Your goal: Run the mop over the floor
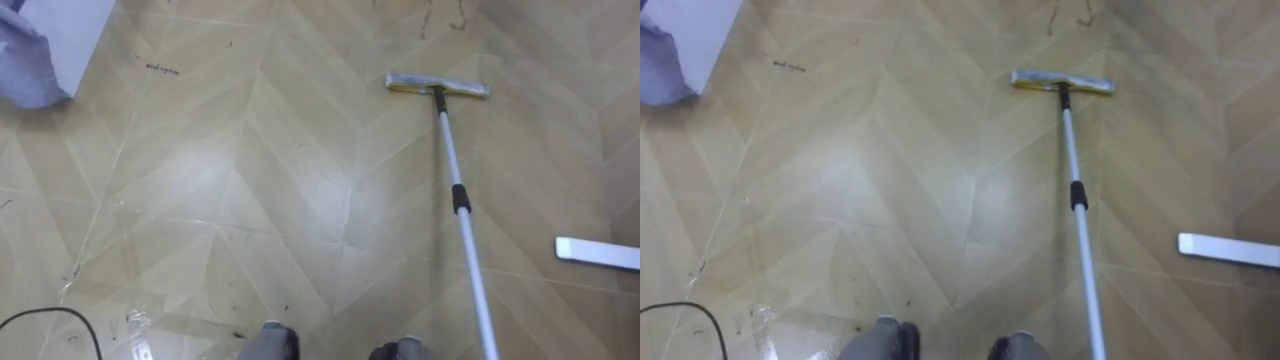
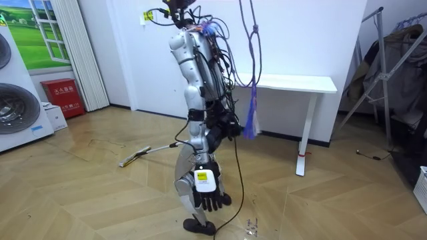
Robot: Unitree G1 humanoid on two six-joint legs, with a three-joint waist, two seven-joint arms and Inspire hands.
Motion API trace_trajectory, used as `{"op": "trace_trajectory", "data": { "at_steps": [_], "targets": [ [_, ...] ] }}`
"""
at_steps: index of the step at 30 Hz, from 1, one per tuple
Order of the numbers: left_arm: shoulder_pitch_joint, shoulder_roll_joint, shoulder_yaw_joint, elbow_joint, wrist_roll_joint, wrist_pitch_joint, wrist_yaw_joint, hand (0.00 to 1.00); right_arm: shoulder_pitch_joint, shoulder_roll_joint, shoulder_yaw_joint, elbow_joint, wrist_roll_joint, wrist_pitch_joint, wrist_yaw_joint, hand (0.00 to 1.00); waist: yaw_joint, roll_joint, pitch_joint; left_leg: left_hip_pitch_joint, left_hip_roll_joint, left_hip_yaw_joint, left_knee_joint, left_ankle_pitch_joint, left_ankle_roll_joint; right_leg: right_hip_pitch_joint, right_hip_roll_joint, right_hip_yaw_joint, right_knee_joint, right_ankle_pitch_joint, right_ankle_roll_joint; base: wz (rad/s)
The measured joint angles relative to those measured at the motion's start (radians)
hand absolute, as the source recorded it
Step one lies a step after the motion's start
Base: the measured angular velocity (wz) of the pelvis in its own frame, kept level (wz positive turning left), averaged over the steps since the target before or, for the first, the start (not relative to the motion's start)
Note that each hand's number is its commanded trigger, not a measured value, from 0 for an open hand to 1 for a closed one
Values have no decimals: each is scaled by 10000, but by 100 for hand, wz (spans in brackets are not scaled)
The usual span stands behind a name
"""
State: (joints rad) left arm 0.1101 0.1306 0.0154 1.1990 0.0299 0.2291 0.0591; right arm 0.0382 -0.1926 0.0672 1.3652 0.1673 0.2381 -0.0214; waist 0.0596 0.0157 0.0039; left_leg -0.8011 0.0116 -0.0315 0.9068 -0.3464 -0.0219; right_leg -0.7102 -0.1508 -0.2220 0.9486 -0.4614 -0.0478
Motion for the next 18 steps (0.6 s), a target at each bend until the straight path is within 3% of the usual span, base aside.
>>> {"op": "trace_trajectory", "data": {
  "at_steps": [4, 5, 6, 7, 8, 9, 10, 11, 12, 13, 14, 15, 16, 17, 18],
  "targets": [
    [11, 58, -86, 26, -417, 8, 69, 0, -644, -23, 250, 557, 282, 41, -10, 100, 379, -72, -12, -338, 119, -164, 950, -179, -247, -367, 8, -46, 1046, -407, -271, -4],
    [10, 68, -98, 29, -451, 8, 74, 0, -775, -38, 254, 635, 278, 41, 1, 100, 431, -97, -19, -402, 128, -185, 1068, -192, -274, -454, 19, -46, 1197, -487, -257, -3],
    [23, 106, -318, 28, -814, -19, 142, 0, -1099, -137, 267, 747, 279, 83, 2, 100, 617, -134, -21, -570, 131, -277, 1541, -196, -363, -650, 47, -22, 1506, -633, -385, -20],
    [145, 149, -622, 2, -1193, -44, 168, 0, -1516, -354, 274, 755, 253, 253, 8, 100, 847, -155, -9, -994, 146, -243, 2853, -26, -420, -907, 72, -12, 1886, -764, -604, -35],
    [224, 162, -726, 15, -1370, -57, 179, 0, -1811, -487, 288, 762, 229, 282, 35, 100, 982, -114, -12, -1292, 142, -195, 3672, 265, -399, -1043, 95, 11, 2089, -813, -697, -67],
    [312, 192, -825, 88, -1761, -92, 239, 0, -2437, -723, 289, 763, 191, 279, 138, 100, 1271, -176, 21, -1899, 148, -155, 4717, 1235, -271, -1275, 165, 160, 2415, -864, -777, -72],
    [372, 229, -960, 96, -2183, -107, 286, 0, -3035, -949, 319, 773, 241, 159, 323, 100, 1390, -238, 81, -2552, 121, -156, 5435, 2717, -406, -1398, 159, 281, 2546, -866, -778, -60],
    [407, 246, -1067, 110, -2361, -109, 295, 0, -3219, -1053, 330, 767, 274, 60, 414, 100, 1436, -296, 128, -2902, 92, -132, 5859, 3477, -487, -1400, 163, 320, 2560, -869, -786, -23],
    [524, 262, -1200, 130, -2430, -131, 296, 0, -3521, -1241, 397, 761, 344, -46, 619, 100, 1557, -233, 107, -3432, 31, 91, 6871, 3913, -496, -1357, 111, 346, 2580, -869, -786, 4],
    [555, 308, -1197, 117, -2408, -172, 247, 0, -3644, -1361, 442, 752, 489, -142, 784, 100, 1641, -240, 135, -3600, -64, 493, 7073, 3608, -213, -1353, 48, 437, 2568, -888, -752, 11],
    [564, 347, -1201, 118, -2419, -192, 198, 0, -3683, -1391, 513, 754, 626, -222, 861, 100, 1676, -253, 145, -3558, -78, 664, 6826, 3377, -101, -1374, 23, 492, 2546, -924, -683, 23],
    [581, 427, -1199, 137, -2415, -264, 76, 0, -3648, -1435, 706, 750, 1038, -288, 980, 100, 1682, -254, 138, -3176, -116, 844, 5551, 2839, 40, -1403, 38, 596, 2455, -1025, -510, 39],
    [602, 506, -1184, 136, -2361, -349, -87, 0, -3413, -1452, 818, 742, 1506, -320, 1018, 100, 1610, -183, 84, -2521, -257, 906, 3532, 2303, 69, -1413, 43, 584, 2308, -1119, -325, 48],
    [584, 555, -1183, 133, -2337, -381, -181, 0, -3253, -1455, 925, 759, 1731, -332, 1032, 100, 1540, -161, 83, -2187, -264, 915, 2675, 1739, 120, -1427, 2, 587, 2253, -1141, -280, 79],
    [549, 595, -1173, 141, -2307, -406, -342, 0, -2879, -1497, 963, 770, 2054, -378, 1058, 100, 1231, -59, 46, -1802, -487, 1038, 1692, 812, 262, -1444, -63, 544, 2098, -1202, -121, 114]
  ]
}}
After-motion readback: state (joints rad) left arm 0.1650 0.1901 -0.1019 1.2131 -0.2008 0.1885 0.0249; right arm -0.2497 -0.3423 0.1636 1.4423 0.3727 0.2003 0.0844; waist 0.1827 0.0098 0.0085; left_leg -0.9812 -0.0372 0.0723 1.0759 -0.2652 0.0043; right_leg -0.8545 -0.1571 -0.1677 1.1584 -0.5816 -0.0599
